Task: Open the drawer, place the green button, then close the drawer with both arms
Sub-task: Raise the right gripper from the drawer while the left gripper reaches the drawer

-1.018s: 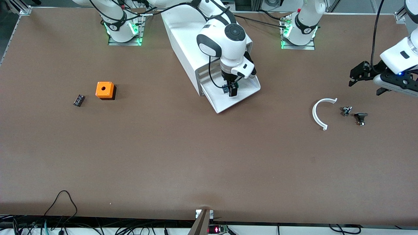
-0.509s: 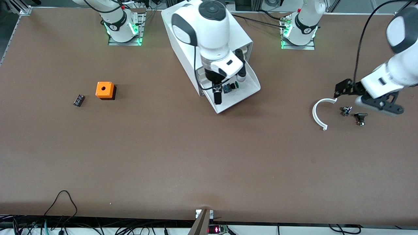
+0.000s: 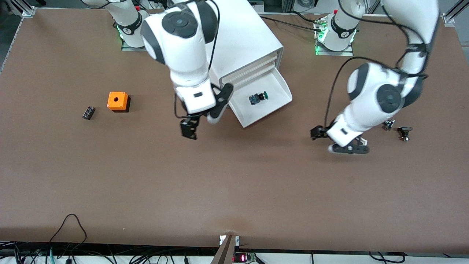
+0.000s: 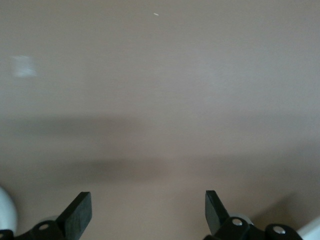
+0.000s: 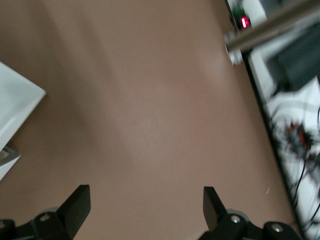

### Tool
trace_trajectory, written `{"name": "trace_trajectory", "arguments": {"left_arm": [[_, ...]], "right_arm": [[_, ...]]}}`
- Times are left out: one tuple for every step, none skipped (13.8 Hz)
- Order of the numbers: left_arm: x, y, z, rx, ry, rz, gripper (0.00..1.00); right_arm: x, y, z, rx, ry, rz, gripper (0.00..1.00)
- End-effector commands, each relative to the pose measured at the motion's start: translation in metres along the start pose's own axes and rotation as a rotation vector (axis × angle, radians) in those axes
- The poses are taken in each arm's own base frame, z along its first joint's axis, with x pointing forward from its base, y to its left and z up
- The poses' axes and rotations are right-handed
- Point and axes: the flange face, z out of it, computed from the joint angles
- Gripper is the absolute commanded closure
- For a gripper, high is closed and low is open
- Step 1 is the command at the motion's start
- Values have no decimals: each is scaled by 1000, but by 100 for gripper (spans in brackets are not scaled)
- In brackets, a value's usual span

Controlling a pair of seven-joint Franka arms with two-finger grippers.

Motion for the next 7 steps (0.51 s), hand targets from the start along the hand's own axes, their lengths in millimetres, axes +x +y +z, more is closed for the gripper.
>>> {"name": "trace_trajectory", "arguments": {"left_arm": [[-25, 43, 60, -12, 45, -66, 0], [-36, 55, 76, -11, 58, -102, 0], [-45, 65, 89, -6, 47, -139, 0], [-52, 75, 101, 1, 31, -158, 0], [-60, 84, 112, 8, 16, -155, 0], [-70, 94, 118, 14, 5, -148, 0], [-79, 98, 121, 23, -12, -170, 0]], "right_arm": [[-38, 20, -11, 30, -87, 320, 0], [-48, 27, -17, 35, -116, 449, 0], [-57, 33, -15, 35, -154, 573, 0], [-68, 43, -14, 31, -183, 694, 0], [-84, 59, -9, 27, -220, 802, 0], [-111, 88, -17, 29, -229, 904, 0], [-146, 124, -25, 46, -224, 998, 0]]}}
